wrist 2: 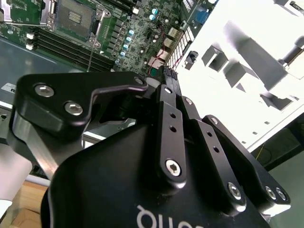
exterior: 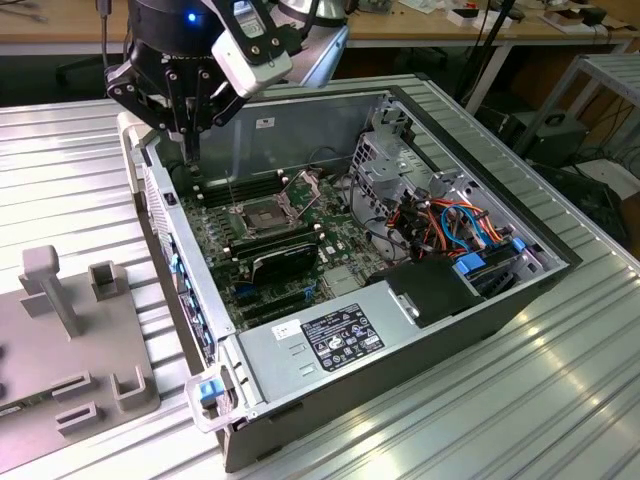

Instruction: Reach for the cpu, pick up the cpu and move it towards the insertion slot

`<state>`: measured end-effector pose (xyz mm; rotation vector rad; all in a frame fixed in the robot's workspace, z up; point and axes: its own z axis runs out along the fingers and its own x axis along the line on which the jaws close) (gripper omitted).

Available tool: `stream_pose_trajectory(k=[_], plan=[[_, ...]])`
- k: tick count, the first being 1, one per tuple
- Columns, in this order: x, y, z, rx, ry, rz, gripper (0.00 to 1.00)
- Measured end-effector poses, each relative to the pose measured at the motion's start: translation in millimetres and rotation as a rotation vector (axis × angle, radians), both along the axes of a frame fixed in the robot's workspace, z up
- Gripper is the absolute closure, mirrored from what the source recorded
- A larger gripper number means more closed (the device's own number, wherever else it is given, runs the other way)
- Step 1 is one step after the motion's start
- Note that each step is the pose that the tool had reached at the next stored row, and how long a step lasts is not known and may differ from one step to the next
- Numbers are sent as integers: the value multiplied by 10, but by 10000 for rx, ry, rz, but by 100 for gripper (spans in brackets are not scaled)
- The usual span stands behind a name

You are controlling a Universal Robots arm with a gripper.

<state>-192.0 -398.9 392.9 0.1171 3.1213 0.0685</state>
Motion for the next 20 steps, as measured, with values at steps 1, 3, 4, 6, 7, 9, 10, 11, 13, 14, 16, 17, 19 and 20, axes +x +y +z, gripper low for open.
stream_pose_trajectory(k=[1, 3, 4, 6, 7, 9, 10, 11, 13, 14, 16, 17, 19, 20], plan=[[-12, 0, -1, 1, 0, 0, 89], [-28, 0, -1, 0, 2, 0, 89], [-36, 0, -1, 1, 3, 0, 89], [-50, 0, -1, 1, 5, -1, 89], [-59, 0, -1, 1, 6, 0, 89], [-78, 0, -1, 1, 9, -1, 89], [-92, 0, -1, 1, 11, 0, 89], [-100, 0, -2, 1, 11, 0, 89], [-116, 0, -2, 1, 13, 0, 89], [-129, 0, -2, 1, 14, 0, 89], [-154, 0, -2, 1, 16, -1, 89], [-162, 0, -2, 1, 17, 0, 89], [-179, 0, -3, 1, 19, 0, 89], [-188, 0, -3, 1, 20, 0, 89]])
